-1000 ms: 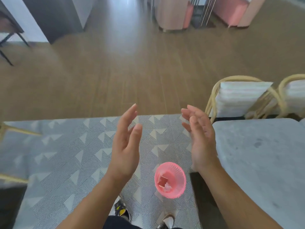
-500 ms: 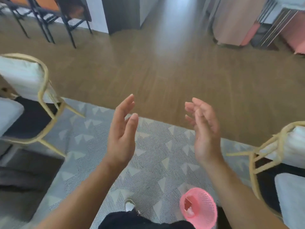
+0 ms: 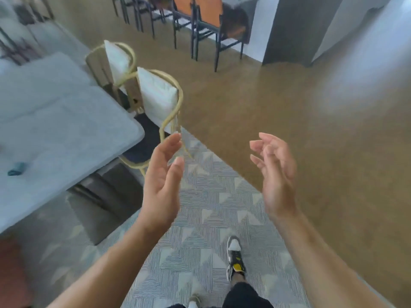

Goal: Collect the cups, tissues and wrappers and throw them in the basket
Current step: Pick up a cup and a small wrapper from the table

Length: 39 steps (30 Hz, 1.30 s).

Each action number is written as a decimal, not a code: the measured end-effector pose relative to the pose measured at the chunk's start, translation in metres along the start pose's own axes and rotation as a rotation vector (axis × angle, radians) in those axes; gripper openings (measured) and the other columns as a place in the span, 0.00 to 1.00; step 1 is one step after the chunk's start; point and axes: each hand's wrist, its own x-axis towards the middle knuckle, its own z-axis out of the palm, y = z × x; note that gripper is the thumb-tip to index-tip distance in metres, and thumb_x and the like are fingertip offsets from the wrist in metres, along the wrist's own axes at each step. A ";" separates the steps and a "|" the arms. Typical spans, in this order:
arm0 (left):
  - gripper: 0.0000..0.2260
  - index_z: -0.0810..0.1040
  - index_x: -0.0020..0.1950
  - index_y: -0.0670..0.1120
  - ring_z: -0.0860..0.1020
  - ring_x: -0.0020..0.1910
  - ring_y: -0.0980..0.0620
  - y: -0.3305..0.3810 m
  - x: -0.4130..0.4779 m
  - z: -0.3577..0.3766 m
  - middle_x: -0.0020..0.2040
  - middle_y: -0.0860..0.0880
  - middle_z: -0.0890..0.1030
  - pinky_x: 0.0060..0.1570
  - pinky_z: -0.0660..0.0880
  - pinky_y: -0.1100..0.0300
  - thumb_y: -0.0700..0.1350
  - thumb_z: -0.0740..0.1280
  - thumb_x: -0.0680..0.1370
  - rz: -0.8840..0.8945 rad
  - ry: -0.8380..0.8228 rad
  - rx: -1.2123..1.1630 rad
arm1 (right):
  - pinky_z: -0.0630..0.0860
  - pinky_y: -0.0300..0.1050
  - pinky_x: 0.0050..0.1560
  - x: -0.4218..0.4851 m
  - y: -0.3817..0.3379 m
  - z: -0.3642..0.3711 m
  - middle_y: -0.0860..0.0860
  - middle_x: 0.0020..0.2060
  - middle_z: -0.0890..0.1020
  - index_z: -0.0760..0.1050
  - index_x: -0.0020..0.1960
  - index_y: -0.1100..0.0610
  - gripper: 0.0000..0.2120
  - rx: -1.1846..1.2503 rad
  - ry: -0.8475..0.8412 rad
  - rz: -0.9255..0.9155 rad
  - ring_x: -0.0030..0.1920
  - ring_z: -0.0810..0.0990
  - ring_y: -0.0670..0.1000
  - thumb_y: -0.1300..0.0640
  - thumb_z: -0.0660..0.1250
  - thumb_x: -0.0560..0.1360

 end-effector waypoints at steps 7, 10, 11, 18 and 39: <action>0.20 0.73 0.72 0.53 0.74 0.75 0.51 -0.012 0.074 -0.004 0.72 0.53 0.78 0.74 0.70 0.37 0.55 0.61 0.81 0.007 0.293 0.094 | 0.76 0.58 0.69 0.119 0.023 0.063 0.45 0.57 0.83 0.76 0.67 0.48 0.22 0.060 -0.345 0.011 0.65 0.80 0.50 0.38 0.62 0.78; 0.18 0.74 0.71 0.55 0.74 0.74 0.51 -0.013 0.092 -0.007 0.71 0.56 0.79 0.75 0.70 0.37 0.54 0.61 0.80 0.025 0.427 0.104 | 0.75 0.61 0.70 0.158 0.028 0.092 0.45 0.57 0.83 0.77 0.65 0.47 0.20 0.091 -0.481 -0.002 0.65 0.80 0.50 0.39 0.62 0.79; 0.18 0.74 0.70 0.55 0.74 0.74 0.51 -0.013 0.095 -0.010 0.71 0.56 0.79 0.75 0.70 0.37 0.54 0.61 0.80 0.022 0.466 0.106 | 0.75 0.61 0.69 0.167 0.029 0.104 0.45 0.57 0.83 0.77 0.66 0.49 0.21 0.106 -0.524 0.000 0.64 0.80 0.50 0.39 0.62 0.79; 0.20 0.75 0.71 0.52 0.75 0.74 0.51 -0.014 0.093 -0.056 0.70 0.55 0.80 0.75 0.69 0.37 0.55 0.62 0.79 0.015 0.763 0.156 | 0.75 0.59 0.70 0.187 0.039 0.200 0.45 0.55 0.83 0.76 0.65 0.52 0.23 0.201 -0.795 0.046 0.63 0.80 0.49 0.39 0.63 0.77; 0.24 0.73 0.74 0.47 0.77 0.71 0.57 -0.020 0.058 -0.337 0.71 0.57 0.79 0.69 0.77 0.50 0.54 0.63 0.80 0.030 1.075 0.252 | 0.75 0.57 0.72 0.058 0.045 0.523 0.42 0.56 0.83 0.76 0.64 0.45 0.20 0.178 -1.145 0.085 0.64 0.81 0.47 0.37 0.63 0.77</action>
